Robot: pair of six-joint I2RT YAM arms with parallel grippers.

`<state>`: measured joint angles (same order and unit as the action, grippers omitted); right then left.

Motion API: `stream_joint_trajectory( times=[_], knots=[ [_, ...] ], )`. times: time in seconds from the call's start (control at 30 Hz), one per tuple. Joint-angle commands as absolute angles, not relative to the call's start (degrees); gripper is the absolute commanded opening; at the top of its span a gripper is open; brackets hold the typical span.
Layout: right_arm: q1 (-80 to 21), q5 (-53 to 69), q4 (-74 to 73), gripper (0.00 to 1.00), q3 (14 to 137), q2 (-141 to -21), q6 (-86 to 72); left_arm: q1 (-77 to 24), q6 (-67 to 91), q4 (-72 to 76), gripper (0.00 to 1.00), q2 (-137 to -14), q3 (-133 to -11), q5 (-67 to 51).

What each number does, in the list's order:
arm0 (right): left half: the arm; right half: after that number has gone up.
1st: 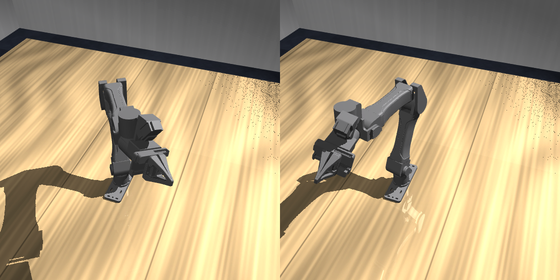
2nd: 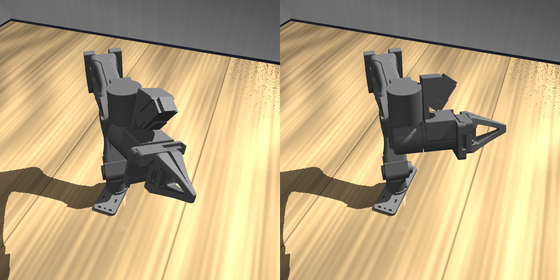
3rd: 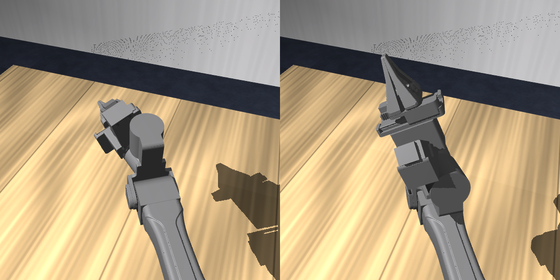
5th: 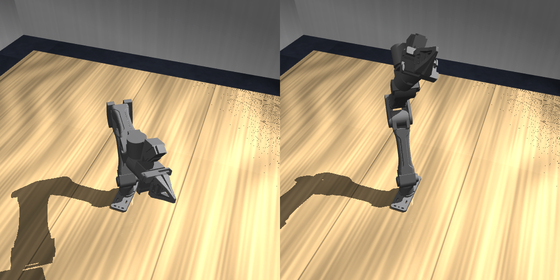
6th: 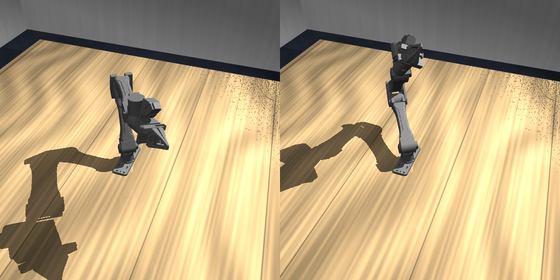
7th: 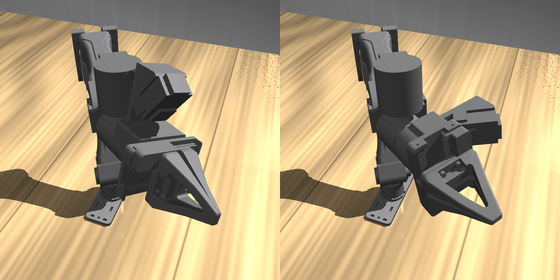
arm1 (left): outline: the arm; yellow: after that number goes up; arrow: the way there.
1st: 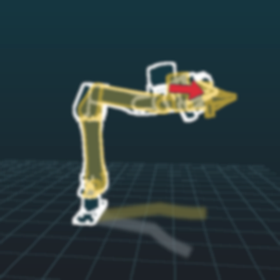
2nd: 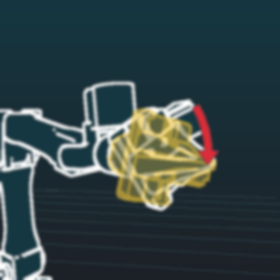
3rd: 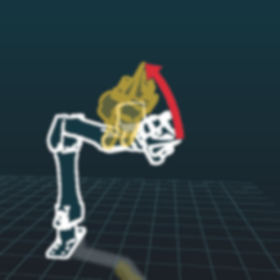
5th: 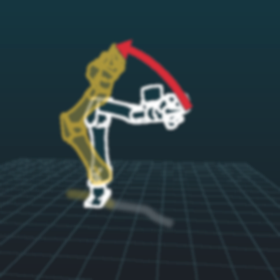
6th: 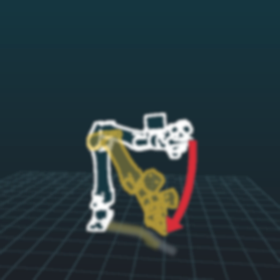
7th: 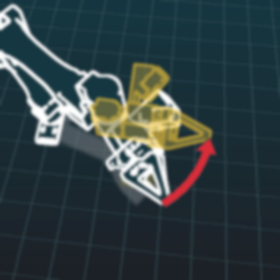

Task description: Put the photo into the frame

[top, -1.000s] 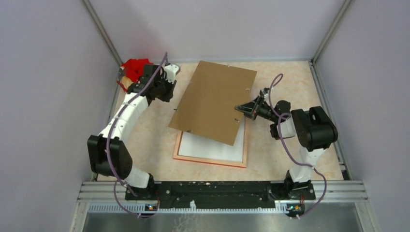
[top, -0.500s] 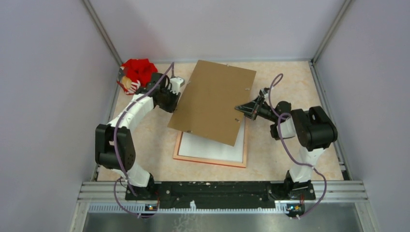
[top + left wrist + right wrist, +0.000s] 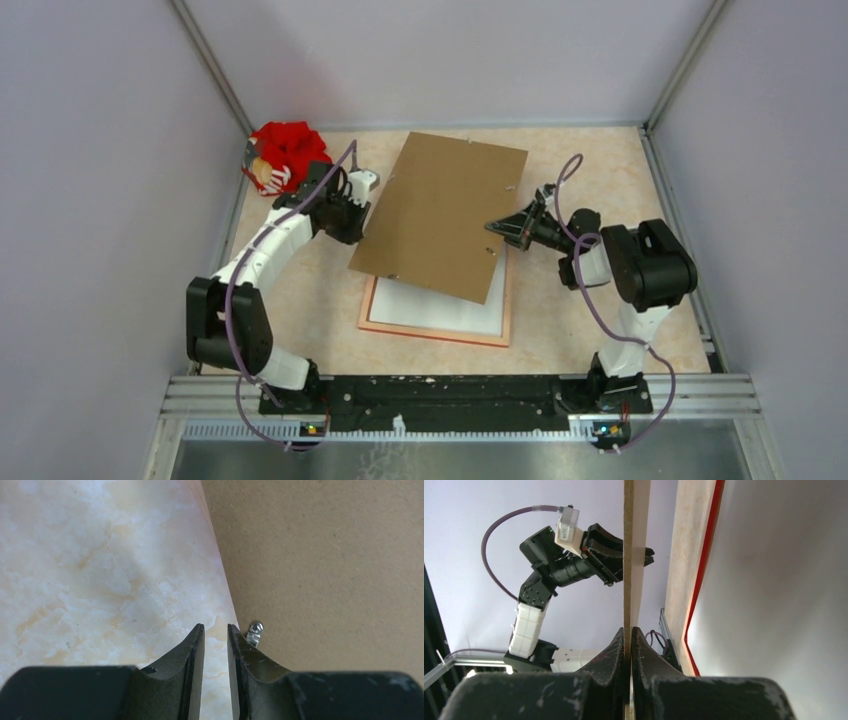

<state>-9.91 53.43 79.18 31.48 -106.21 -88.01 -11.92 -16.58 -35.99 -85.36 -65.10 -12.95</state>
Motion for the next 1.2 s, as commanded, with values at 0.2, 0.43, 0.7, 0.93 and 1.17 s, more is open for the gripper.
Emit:
stream_joint_trajectory(
  times=[0.2,0.43,0.7,0.93,1.17],
  knots=[
    [-7.3,56.78,79.58,0.0,29.21,-100.17,-83.36,-12.48,-18.63,-37.79,0.32,-80.9,-63.51,-9.99],
    [-7.13,59.16,60.84,0.0,28.2,-92.73,-71.75,-12.3,-18.39,-34.56,0.32,-82.23,-62.12,-8.8],
    [-7.04,59.85,37.77,0.0,30.37,-87.46,-57.01,-12.39,-16.98,-31.88,0.33,-88.35,-63.79,-11.38],
    [-6.34,61.15,44.13,0.0,29.31,-91.84,-60.56,-12.57,-16.71,-29.79,0.33,-91.55,-63.6,-12.22],
    [-6.39,61.88,47.77,0.0,31.69,-96.11,-62.47,-13.25,-16.36,-27.42,0.33,-94.95,-63.22,-12.74]
  ],
)
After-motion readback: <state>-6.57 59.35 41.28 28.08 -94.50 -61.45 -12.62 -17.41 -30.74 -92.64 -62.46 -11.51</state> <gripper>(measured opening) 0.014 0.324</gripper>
